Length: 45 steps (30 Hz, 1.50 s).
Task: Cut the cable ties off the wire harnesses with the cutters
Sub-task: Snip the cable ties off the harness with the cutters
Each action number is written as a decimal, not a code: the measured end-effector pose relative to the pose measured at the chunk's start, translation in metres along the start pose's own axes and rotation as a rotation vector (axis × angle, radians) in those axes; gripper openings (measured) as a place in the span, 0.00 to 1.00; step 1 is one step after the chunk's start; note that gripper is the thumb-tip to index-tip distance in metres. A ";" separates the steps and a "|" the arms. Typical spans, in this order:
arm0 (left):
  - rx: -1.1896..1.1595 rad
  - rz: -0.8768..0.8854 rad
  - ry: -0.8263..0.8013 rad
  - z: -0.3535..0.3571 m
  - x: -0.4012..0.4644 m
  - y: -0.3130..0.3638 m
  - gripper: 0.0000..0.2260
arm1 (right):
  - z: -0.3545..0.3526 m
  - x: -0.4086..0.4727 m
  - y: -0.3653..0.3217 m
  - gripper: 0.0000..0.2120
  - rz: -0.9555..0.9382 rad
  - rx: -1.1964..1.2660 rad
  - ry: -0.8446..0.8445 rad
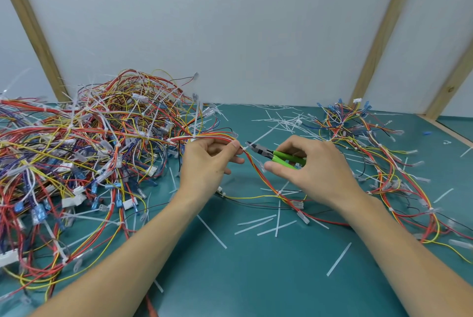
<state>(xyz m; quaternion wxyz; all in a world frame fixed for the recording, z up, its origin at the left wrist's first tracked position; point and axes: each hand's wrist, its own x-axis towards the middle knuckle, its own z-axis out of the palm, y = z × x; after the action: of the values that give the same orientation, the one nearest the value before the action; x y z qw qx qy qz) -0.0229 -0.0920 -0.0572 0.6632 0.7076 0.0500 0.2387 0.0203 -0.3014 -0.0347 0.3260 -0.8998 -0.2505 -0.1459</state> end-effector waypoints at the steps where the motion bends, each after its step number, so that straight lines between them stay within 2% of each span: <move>1: 0.009 0.007 -0.005 0.001 0.000 0.000 0.04 | 0.000 0.000 0.000 0.19 -0.002 -0.010 0.000; 7: -0.008 0.012 -0.012 0.001 -0.001 -0.001 0.03 | 0.002 -0.002 -0.004 0.20 -0.008 -0.041 0.018; 13: -0.056 -0.012 -0.005 0.002 -0.001 -0.001 0.03 | 0.002 -0.001 -0.003 0.18 0.005 0.017 -0.053; 19: -0.074 -0.022 -0.008 0.002 -0.001 -0.002 0.02 | 0.003 -0.001 -0.001 0.18 -0.004 0.003 -0.054; 28: -0.085 -0.048 -0.009 0.003 -0.003 -0.003 0.03 | 0.009 0.000 0.004 0.17 0.026 0.107 -0.103; 45: -0.118 -0.064 -0.023 0.002 -0.003 -0.002 0.03 | 0.012 0.000 0.003 0.15 0.031 0.122 -0.094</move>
<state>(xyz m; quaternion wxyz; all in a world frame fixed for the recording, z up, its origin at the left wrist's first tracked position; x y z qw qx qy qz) -0.0245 -0.0952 -0.0597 0.7117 0.6679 0.0508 0.2117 0.0232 -0.2951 -0.0448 0.3703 -0.8879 -0.2601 -0.0830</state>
